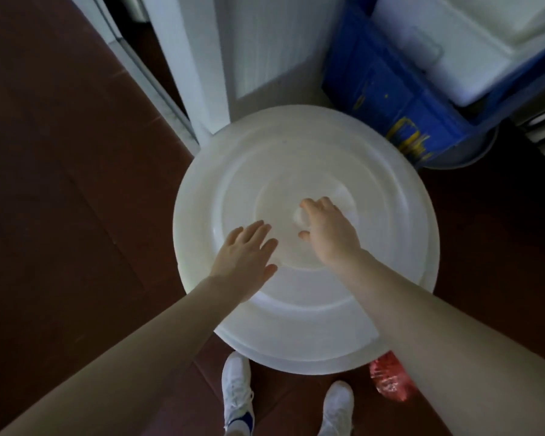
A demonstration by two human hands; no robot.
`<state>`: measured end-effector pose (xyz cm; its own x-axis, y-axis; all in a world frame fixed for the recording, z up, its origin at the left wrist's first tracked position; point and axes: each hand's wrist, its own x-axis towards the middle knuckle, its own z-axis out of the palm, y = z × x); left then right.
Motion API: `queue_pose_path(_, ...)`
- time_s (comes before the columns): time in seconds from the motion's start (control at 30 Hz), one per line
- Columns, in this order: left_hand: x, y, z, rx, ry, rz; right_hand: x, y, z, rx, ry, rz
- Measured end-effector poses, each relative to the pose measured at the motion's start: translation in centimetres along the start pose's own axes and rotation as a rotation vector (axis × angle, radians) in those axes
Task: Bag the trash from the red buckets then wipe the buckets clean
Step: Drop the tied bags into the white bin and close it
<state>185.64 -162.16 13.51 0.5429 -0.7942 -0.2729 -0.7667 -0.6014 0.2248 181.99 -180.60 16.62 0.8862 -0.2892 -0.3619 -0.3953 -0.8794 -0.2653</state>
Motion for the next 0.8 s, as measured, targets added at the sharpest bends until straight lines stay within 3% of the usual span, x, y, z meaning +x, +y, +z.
queue_pose_path(0.17, -4.4, -0.4, 0.5, -0.008, 0.019, 0.031, -1.3, -2.5, -0.1, -0.171, -0.096, -0.09)
queue_pose_path(0.37, -12.7, 0.7, 1.6, -0.032, 0.021, -0.079, -6.3, -6.3, 2.4, -0.251, -0.134, -0.26)
queue_pose_path(0.8, -36.1, 9.1, 6.8, -0.213, 0.047, -0.596, -21.2, -15.8, 11.6, -0.299, -0.215, -0.762)
